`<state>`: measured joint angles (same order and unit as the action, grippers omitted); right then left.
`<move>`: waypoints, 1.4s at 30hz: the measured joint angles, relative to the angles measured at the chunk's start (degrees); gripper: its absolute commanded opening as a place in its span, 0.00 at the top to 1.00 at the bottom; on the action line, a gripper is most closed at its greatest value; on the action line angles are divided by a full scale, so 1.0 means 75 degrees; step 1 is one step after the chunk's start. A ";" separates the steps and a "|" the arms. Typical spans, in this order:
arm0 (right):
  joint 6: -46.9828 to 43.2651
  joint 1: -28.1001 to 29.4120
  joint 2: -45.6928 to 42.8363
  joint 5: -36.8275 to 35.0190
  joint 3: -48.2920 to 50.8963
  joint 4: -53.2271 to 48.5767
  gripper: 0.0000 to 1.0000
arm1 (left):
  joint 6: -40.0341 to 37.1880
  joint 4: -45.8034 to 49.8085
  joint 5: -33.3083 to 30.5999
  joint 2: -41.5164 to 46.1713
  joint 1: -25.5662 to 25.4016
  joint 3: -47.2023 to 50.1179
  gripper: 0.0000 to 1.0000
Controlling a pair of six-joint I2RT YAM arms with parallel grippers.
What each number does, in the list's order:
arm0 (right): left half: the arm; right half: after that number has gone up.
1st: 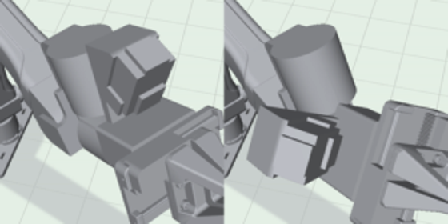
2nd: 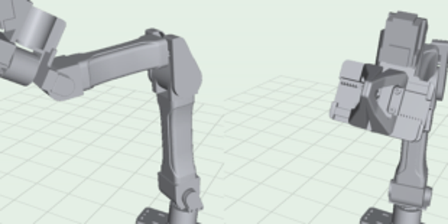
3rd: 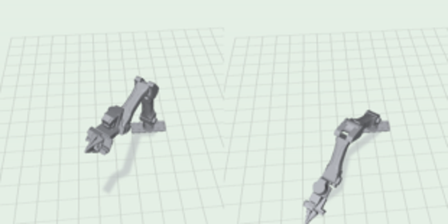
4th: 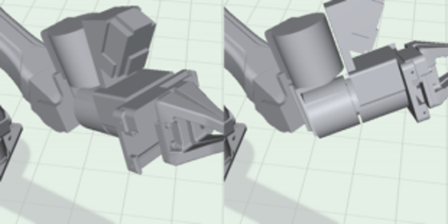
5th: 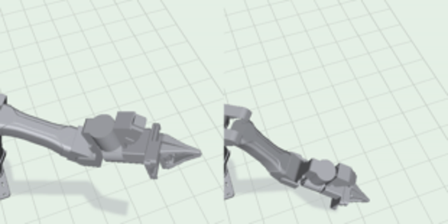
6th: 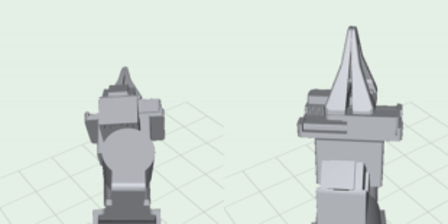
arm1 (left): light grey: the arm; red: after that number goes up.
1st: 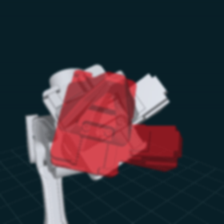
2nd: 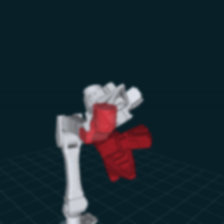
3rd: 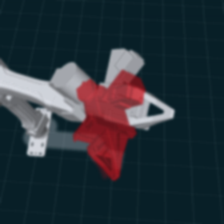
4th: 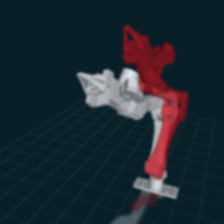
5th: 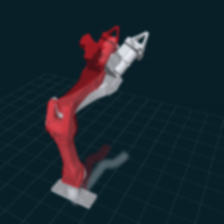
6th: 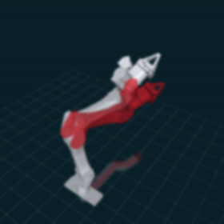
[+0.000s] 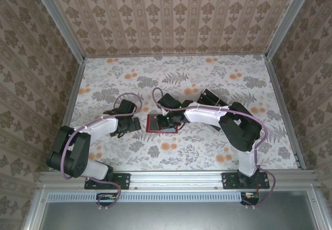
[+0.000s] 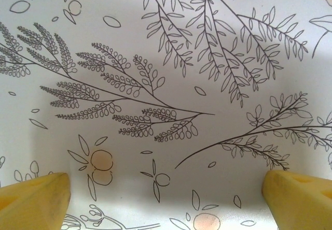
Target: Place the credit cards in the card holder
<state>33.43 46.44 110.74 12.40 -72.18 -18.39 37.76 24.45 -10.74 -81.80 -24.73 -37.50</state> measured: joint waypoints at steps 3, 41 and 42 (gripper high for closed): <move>-0.0003 -0.0050 0.0137 -0.0044 0.0079 -0.0006 0.93 | 0.0000 0.0026 0.0003 -0.0052 0.0000 -0.0047 0.00; -0.0035 -0.0143 0.0603 -0.0332 -0.0516 -0.0370 0.95 | -0.0003 0.0262 -0.0358 -0.0833 -0.0586 -0.0653 0.00; -0.0035 -0.0143 0.0603 -0.0315 -0.0519 -0.0350 0.95 | -0.0003 0.0268 -0.0379 -0.0854 -0.0600 -0.0667 0.00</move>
<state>33.17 45.36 115.26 10.04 -76.07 -21.02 37.74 26.46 -13.58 -88.20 -29.23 -42.50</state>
